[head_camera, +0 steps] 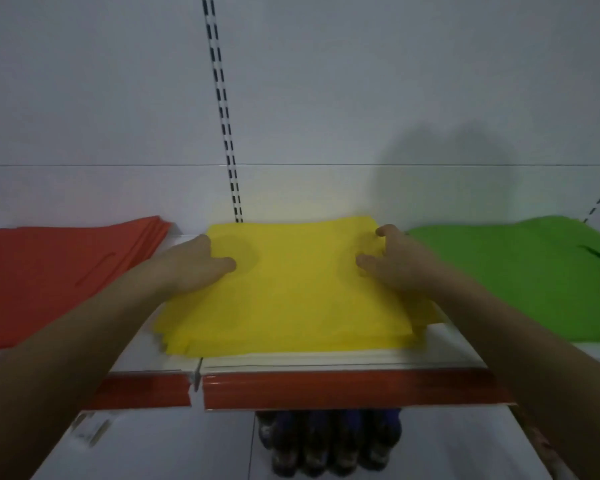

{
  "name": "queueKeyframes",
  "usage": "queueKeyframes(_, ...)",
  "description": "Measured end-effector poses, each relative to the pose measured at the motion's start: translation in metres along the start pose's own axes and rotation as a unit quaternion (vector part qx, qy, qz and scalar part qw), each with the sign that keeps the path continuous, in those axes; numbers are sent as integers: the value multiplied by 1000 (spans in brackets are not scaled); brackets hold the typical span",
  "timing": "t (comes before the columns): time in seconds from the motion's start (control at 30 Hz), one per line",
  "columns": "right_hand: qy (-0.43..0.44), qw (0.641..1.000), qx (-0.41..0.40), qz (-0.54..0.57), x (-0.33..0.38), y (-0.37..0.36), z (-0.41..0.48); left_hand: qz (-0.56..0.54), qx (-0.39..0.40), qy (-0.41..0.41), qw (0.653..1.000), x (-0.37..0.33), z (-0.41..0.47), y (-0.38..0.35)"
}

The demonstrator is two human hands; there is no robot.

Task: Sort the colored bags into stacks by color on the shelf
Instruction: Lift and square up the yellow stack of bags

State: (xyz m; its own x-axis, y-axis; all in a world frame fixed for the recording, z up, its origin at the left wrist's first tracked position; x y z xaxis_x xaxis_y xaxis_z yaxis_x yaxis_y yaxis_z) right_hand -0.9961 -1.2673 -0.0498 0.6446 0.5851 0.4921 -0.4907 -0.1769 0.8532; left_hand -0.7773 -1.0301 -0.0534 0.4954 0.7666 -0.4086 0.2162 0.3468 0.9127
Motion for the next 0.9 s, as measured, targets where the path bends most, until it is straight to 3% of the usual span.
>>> queueKeyframes(0.1, -17, 999, -19, 35, 2, -4, -7, -132, 12, 20, 991, -7, 1, -1)
queueKeyframes(0.2, -48, 994, -43, 85, -2, -3, -9, -315, 41, 95, 943, 1, 3, -2)
queueKeyframes(0.33, -78, 982, -66, 156, -10, -3, -11, -423, 139, 168, 880, 13, -9, -16)
queueKeyframes(0.43, -86, 971, -89, 206, -18, -2, -16, -466, 152, 125, 863, 9, -11, -18)
queueKeyframes(0.63, -121, 940, -68, 310, -12, 2, -24, -488, -26, -136, 862, -9, -22, 46)
queueKeyframes(0.77, -98, 886, 16, 453, 16, 5, -28, -502, -138, -187, 833, 0, -25, 81)
queueKeyframes(0.9, 3, 873, -114, 474, 31, 55, -21, -502, -232, -215, 805, 1, -30, 116)
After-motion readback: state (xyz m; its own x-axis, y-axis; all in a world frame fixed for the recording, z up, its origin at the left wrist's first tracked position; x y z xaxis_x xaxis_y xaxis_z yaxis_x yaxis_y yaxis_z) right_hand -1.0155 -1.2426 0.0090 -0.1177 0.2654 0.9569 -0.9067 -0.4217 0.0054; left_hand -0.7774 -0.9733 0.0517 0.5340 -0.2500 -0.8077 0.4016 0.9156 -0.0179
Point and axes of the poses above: each hand's wrist, its own z-axis towards the middle knuckle, its own y-axis out of the back of the hand, x = y × z, the point moved 10 cm from there along z, towards the middle knuckle, and after that the axes turned 14 degrees about -x, right-handed, at the moved point
